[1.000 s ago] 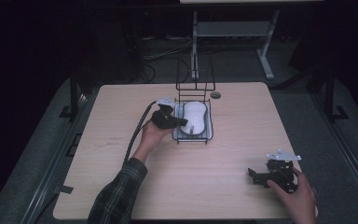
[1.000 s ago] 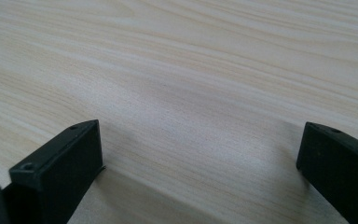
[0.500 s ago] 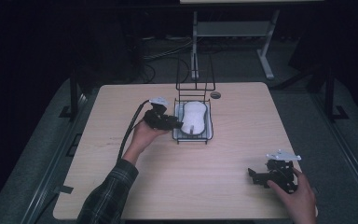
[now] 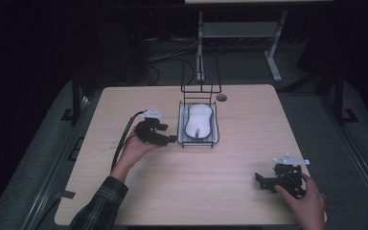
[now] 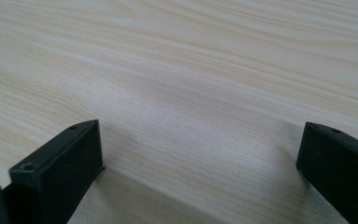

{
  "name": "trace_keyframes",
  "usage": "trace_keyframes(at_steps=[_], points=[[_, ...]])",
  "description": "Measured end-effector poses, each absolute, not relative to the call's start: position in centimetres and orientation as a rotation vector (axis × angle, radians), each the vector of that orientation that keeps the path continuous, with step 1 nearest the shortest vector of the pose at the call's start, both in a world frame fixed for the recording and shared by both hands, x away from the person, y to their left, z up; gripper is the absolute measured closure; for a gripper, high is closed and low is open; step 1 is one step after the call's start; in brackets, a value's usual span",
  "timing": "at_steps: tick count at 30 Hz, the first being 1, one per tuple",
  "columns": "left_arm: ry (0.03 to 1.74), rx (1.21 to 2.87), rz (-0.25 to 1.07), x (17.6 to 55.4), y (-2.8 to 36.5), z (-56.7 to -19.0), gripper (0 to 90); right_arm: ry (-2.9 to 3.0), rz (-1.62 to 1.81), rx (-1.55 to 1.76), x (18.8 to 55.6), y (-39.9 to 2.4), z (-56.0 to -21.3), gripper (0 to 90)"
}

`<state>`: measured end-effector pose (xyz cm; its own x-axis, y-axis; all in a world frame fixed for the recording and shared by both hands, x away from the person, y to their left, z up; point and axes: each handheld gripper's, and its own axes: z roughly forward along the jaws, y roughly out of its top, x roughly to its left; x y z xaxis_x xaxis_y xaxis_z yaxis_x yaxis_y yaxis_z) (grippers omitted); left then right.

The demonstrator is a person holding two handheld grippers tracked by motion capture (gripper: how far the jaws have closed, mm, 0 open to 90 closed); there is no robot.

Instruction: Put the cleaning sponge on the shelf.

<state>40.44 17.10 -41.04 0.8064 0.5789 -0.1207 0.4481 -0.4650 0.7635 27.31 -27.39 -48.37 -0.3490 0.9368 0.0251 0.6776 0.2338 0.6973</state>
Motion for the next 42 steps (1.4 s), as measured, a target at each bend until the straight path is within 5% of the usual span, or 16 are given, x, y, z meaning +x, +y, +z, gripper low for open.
trace_keyframes(at_steps=[18, 42], points=[[0.779, 2.171, 0.267, 34.8, 21.2, -41.8, 26.1, 2.113, 0.880, 1.484, 27.3, -27.4, -48.4, 0.0], [0.905, 2.251, 0.337, 27.7, 26.2, -44.8, 13.7, 2.113, 0.880, 1.484, 27.3, -27.4, -48.4, 0.0]])
